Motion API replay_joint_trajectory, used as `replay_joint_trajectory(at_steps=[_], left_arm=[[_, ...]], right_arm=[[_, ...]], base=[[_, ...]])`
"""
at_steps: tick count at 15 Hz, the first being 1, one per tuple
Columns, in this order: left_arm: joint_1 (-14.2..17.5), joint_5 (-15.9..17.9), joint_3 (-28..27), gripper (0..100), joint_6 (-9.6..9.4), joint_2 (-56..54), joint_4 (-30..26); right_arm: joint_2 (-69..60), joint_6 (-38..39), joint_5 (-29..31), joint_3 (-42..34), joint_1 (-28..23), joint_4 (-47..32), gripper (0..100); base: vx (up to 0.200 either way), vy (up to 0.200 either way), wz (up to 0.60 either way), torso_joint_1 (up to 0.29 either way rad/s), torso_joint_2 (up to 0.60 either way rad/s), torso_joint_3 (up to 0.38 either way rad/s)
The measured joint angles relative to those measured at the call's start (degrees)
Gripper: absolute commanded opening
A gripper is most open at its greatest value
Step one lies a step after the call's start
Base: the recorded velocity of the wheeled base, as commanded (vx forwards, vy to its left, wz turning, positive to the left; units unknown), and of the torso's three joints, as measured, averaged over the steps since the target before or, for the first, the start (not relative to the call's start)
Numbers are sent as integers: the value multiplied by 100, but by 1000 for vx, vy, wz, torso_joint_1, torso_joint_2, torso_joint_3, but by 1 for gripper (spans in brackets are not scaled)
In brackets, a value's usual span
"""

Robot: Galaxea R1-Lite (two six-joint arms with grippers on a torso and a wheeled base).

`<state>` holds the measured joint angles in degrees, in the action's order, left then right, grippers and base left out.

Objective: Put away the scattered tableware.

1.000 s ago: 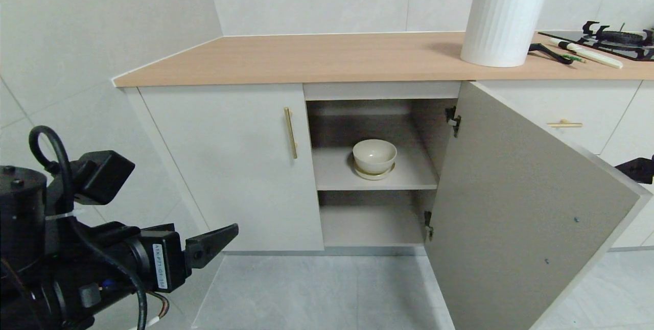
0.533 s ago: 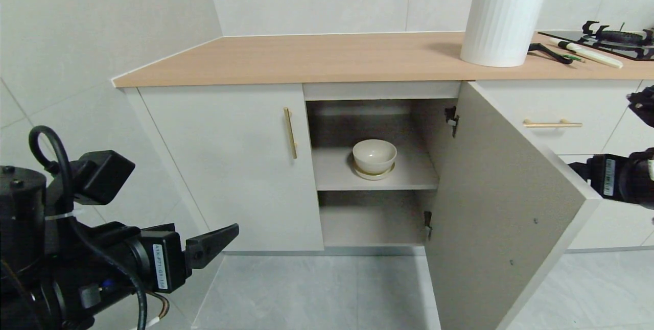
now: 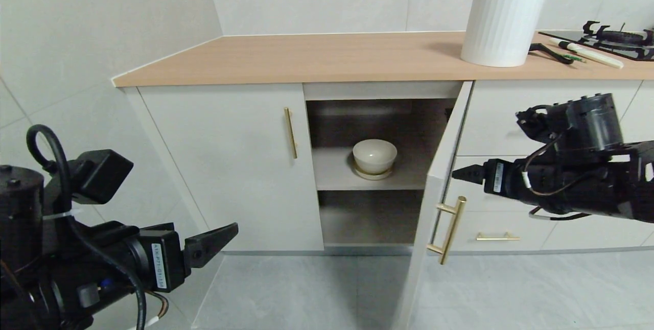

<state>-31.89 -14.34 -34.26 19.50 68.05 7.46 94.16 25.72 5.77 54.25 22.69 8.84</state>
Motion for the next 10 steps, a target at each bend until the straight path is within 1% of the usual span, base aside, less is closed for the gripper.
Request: replay_joint_trajectory(at_steps=[2,4,5,7,10], left_arm=[[-2,2,0,100,0,-5,-2],[-2,0,0,100,-2,-18,4],[-2,2,0,100,-2,-18,6],[-2,-2,0,100,0,2,4],[-2,-5,0,100,-2,9,1]], right_arm=[[410,140,-7,-84,200,321,100],[864,216,6,-199,341,956,100],[1022,255,9,-263,388,1097,100],[1265,400,15,-367,451,1642,100],[1435,424,15,-439,482,1730,100]], base=[[0,0,0,0,0,0],[0,0,0,0,0,0],[0,0,0,0,0,0],[0,0,0,0,0,0],[0,0,0,0,0,0]])
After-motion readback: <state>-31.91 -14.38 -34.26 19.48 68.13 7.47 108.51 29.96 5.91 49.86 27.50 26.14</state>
